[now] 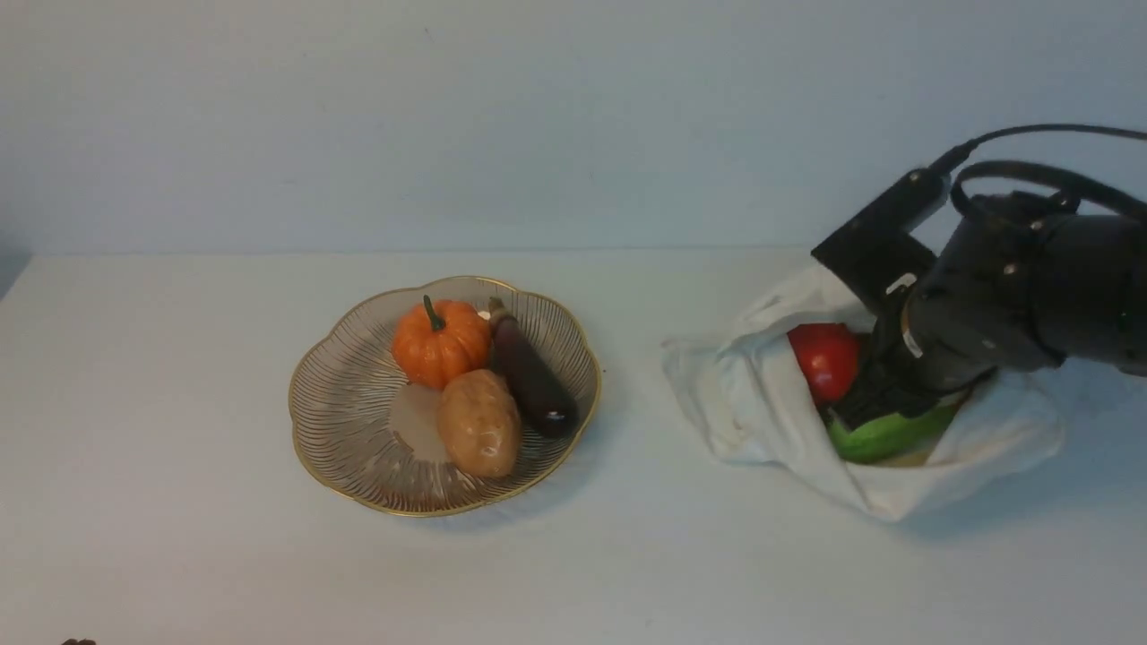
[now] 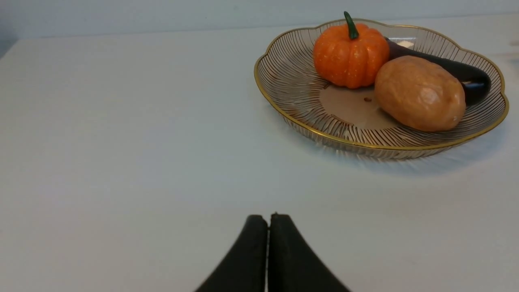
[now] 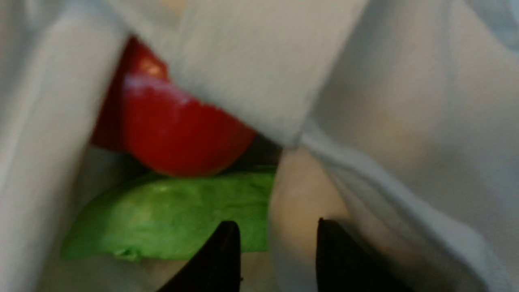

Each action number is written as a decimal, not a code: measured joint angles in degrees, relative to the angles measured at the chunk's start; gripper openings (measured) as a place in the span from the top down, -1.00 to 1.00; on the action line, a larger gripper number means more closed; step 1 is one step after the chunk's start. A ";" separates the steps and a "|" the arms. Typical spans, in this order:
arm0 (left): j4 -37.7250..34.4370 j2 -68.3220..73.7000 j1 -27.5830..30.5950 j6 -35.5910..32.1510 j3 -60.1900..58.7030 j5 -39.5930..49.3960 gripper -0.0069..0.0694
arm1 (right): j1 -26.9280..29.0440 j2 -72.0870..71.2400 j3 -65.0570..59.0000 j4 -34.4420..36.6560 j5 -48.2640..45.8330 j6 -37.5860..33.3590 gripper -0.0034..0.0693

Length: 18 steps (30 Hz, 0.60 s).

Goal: Take vegetables from cloth bag on white table place on plate.
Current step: 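Reach into the cloth bag and grasp a vegetable inside it with the right gripper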

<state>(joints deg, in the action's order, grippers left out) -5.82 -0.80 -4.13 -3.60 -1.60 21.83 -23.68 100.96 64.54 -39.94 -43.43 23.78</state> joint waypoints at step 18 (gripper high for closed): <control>0.00 0.00 0.00 0.00 0.00 0.00 0.84 | 4.72 0.68 0.22 -8.91 -1.92 13.65 -0.69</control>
<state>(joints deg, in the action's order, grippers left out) -5.82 -0.80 -4.13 -3.60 -1.60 21.83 -18.96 101.64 64.76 -48.86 -45.35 37.43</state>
